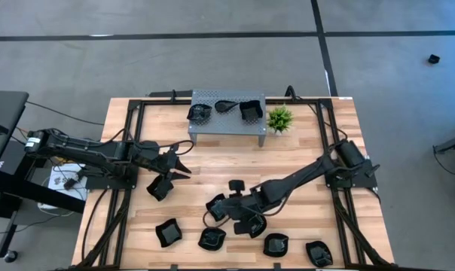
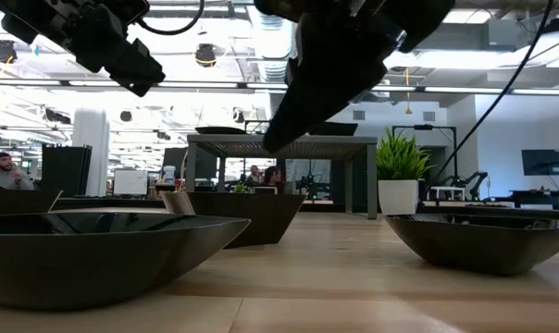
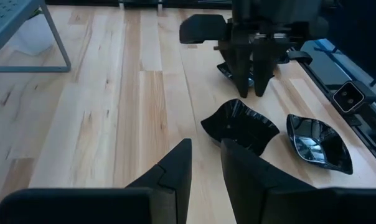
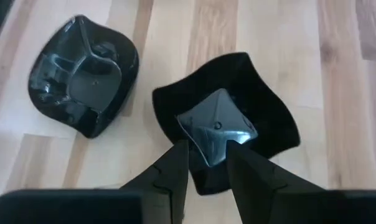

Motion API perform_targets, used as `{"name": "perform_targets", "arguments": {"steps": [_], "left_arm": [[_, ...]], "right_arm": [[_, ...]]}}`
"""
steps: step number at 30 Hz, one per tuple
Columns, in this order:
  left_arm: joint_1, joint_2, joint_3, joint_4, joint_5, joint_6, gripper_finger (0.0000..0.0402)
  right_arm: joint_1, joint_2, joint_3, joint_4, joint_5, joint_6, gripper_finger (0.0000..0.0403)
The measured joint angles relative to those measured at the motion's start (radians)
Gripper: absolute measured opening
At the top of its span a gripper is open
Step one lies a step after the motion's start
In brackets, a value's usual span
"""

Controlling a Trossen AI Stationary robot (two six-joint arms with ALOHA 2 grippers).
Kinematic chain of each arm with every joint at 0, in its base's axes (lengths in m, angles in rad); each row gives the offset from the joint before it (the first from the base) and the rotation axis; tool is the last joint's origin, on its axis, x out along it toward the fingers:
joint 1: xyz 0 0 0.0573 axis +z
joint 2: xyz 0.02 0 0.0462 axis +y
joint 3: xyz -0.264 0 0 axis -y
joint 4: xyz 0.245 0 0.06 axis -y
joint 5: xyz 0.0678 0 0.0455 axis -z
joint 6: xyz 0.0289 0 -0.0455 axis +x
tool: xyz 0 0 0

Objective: Pick & Place Mini shaped plates
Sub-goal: Stack the distorted square plate on top of the distorted square plate on the shelf

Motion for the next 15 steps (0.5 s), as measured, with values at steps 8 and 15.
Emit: {"name": "perform_targets", "arguments": {"steps": [8, 15], "left_arm": [[0.000, 0.000, 0.000, 0.002, 0.000, -0.008, 0.0088], [0.000, 0.000, 0.000, 0.002, 0.000, -0.015, 0.0088]], "right_arm": [[0.000, 0.018, -0.001, 0.008, -0.029, -0.005, 0.0103], [-0.002, 0.082, 0.002, 0.042, -0.066, -0.044, 0.0103]]}}
